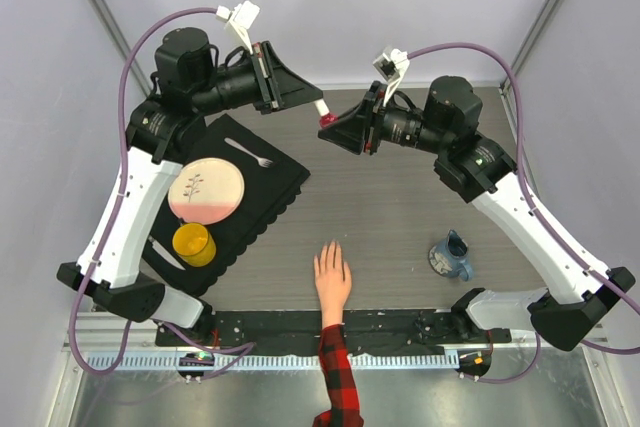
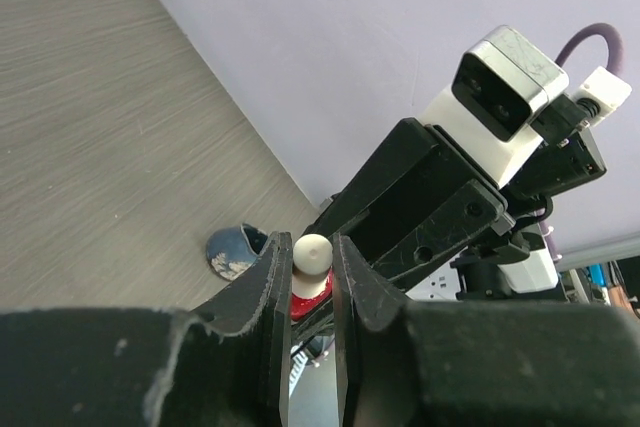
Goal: Paint the nails
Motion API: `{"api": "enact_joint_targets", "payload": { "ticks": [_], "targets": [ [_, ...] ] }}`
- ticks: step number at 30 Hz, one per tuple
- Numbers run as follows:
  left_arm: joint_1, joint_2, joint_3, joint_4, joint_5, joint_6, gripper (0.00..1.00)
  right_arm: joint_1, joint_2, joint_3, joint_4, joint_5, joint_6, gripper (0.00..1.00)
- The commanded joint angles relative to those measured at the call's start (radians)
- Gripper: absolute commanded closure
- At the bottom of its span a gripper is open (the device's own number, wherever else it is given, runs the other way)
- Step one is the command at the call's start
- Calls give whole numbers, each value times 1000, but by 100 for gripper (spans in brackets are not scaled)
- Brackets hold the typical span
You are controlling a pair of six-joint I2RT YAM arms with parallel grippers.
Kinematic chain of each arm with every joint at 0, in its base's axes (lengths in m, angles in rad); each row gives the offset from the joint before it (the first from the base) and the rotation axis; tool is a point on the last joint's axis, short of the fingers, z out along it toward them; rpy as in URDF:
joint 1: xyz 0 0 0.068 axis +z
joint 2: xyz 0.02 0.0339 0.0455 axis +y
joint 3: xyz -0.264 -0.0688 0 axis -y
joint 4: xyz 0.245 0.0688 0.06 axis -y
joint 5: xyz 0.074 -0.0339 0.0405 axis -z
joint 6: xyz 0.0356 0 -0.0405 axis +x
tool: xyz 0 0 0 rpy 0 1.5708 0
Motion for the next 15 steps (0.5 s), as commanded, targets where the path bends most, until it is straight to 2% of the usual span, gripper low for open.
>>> {"api": "enact_joint_targets", "payload": {
  "ticks": [1,8,15],
  "targets": [
    [3,-29,26,16,-43,-5,100,-8,-17,42,-1,61,-32,99],
    [2,23,157,-121,-92,47,100,-6,-4,51,-29,74,-57,99],
    [10,52,175,-161,-74,18,100,-3,11,60,-31,63,-66,99]
  ]
}}
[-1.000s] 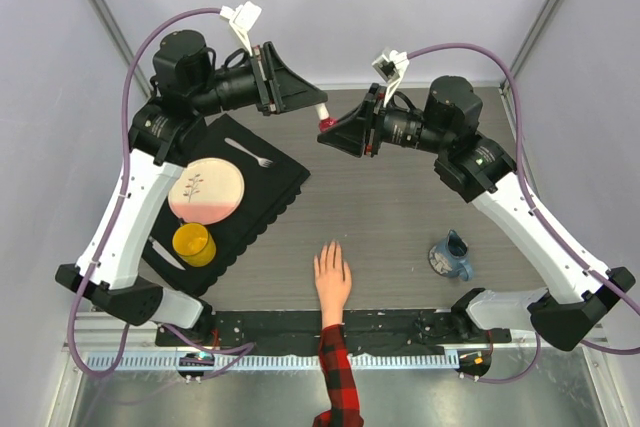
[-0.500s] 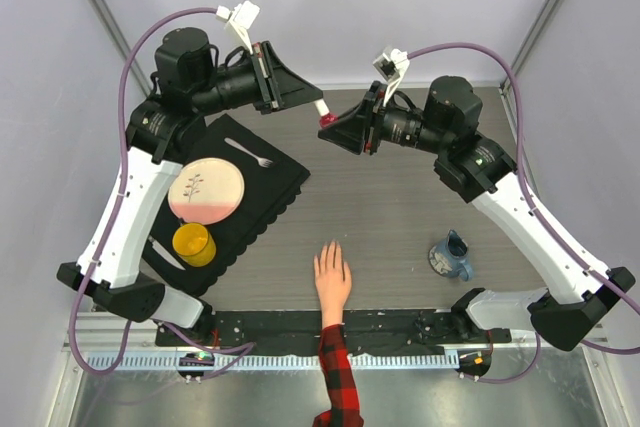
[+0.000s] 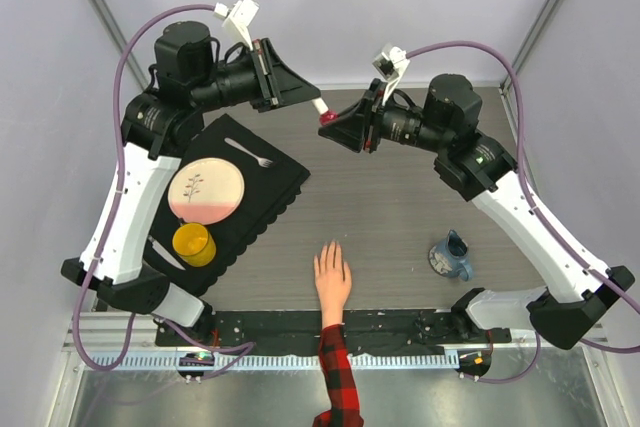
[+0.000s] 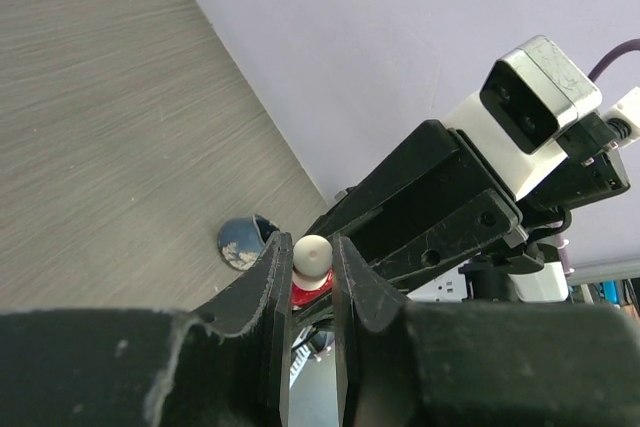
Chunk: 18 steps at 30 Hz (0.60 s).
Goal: Paint the nails
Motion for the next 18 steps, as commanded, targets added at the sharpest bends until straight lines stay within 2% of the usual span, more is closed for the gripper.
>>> {"api": "enact_joint_targets", "payload": {
  "ticks": [1,10,13,14,17,18],
  "targets": [
    [23,10,66,-25,-12,-3,100,-6,9,38,-13,31,-20,99],
    [66,36,82,-26,43,-88,98,25,16,44,-28,84,-33,99],
    [74,2,4,62,84,-100,74,25,26,50,-5,69,-3,99],
    [78,-33,-24,96,92,-105,56,23,26,50,5,58,11,99],
    [106,-113,-145,243,106,-128,40,11,30,42,51,-20,71,99],
    [118,-128,-171,277,107,-135,37,5,29,32,82,-38,83,99]
  ]
}}
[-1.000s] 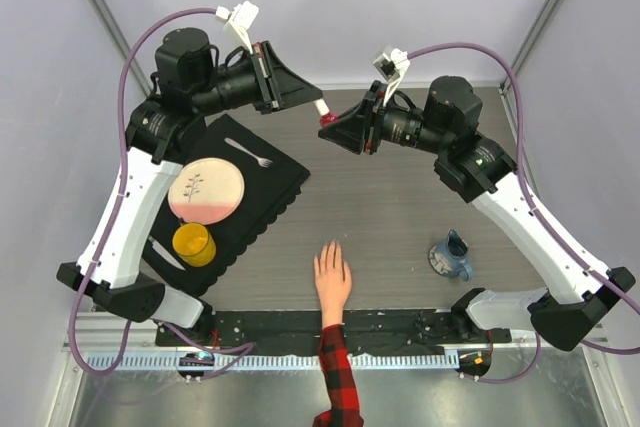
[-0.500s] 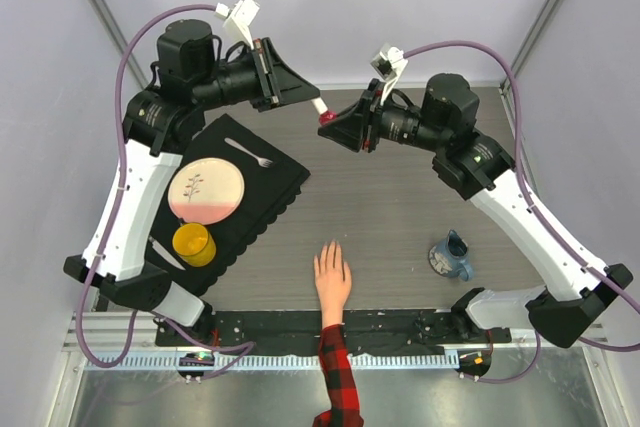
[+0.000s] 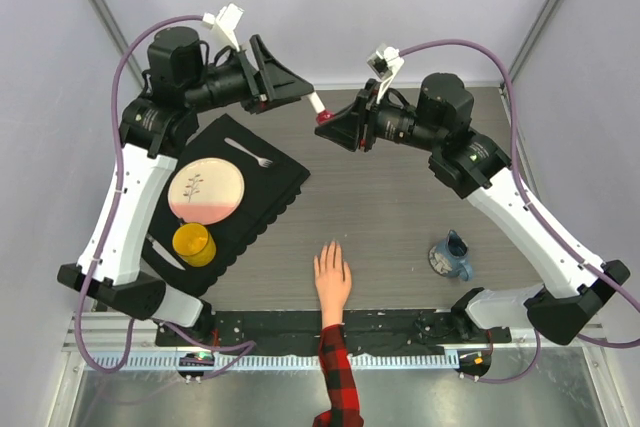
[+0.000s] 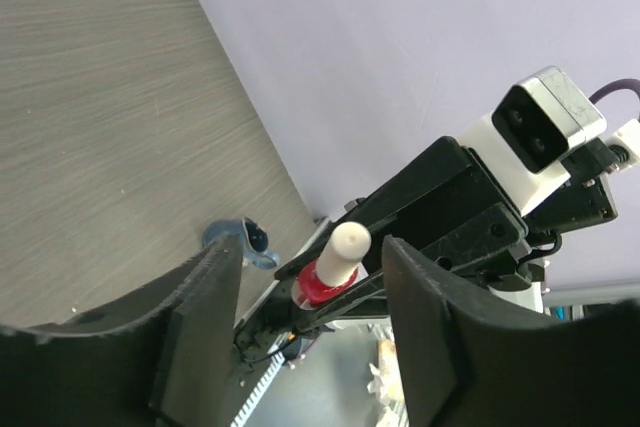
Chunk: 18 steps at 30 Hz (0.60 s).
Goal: Paint the nails
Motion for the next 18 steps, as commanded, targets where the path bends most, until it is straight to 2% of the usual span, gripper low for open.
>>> {"api": "enact_joint_targets", "payload": {
  "ticks": [1,3,5,10,13,18],
  "targets": [
    [44,-126,-131,293,52,-50,36,-18,2,17,111,-95,87,99],
    [50,-167,-182,351,52,-76,32,-29,6,12,162,-166,142,99],
    [50,-190,-275,503,69,-140,30,-40,14,11,203,-223,210,99],
    [50,-198,-391,851,127,-294,34,-57,40,-25,427,-349,384,99],
    [50,-192,-397,942,155,-337,37,-63,45,-42,504,-358,449,99],
    [47,-175,-382,964,184,-349,42,-66,60,-51,581,-372,510,99]
  ]
}}
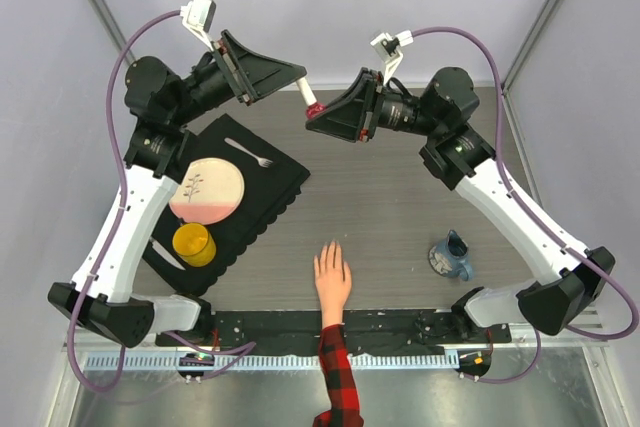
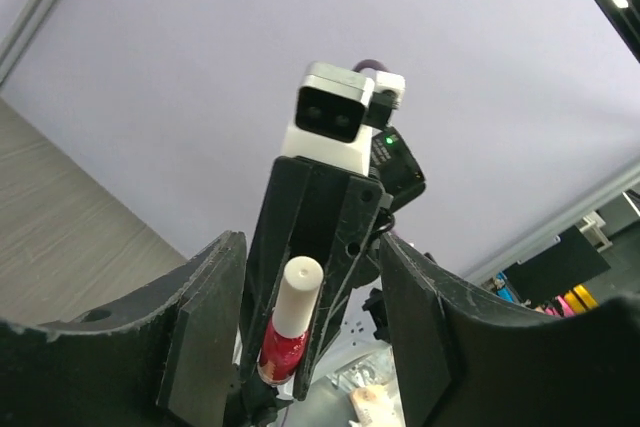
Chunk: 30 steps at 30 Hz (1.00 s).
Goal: Paint the nails
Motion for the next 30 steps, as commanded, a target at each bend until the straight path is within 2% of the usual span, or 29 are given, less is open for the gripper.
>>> {"api": "enact_joint_targets", "payload": {
  "ticks": [1,14,15,17,19,20,21,22,23,24,25,27,28,30],
  "targets": [
    [-1,2,19,156,61,-54,44,-7,7,-4,172,-44,106,99],
    [-20,21,34,143,94,-60,51,-19,40,5,243,-26,149,99],
    [-24,30,43,137,99,-60,53,-19,45,5,241,-25,149,99],
    [-28,39,58,121,105,-59,71,-21,48,4,237,-18,146,99],
    [-30,50,68,84,104,-37,85,-21,50,14,209,17,116,99],
    [-33,50,87,53,87,-18,88,-19,50,28,92,46,67,99],
    [-31,50,101,-31,71,39,90,-9,50,75,10,140,-52,99],
    [-36,55,120,-85,56,73,97,7,48,112,-88,217,-155,99],
    [-39,58,164,-147,35,107,100,96,43,158,-338,388,-264,99],
    [-43,59,186,-270,-34,149,100,175,39,233,-424,587,-365,99],
    [-63,56,199,-315,-71,220,100,262,31,254,-470,1067,-560,99],
    [-95,32,223,-408,-219,295,100,499,19,202,-379,1405,-727,99],
    [-126,19,215,-416,-263,338,100,537,14,182,-327,1528,-816,99],
    [-139,-8,197,-420,-291,351,100,548,30,197,-302,1546,-819,99]
  ]
}}
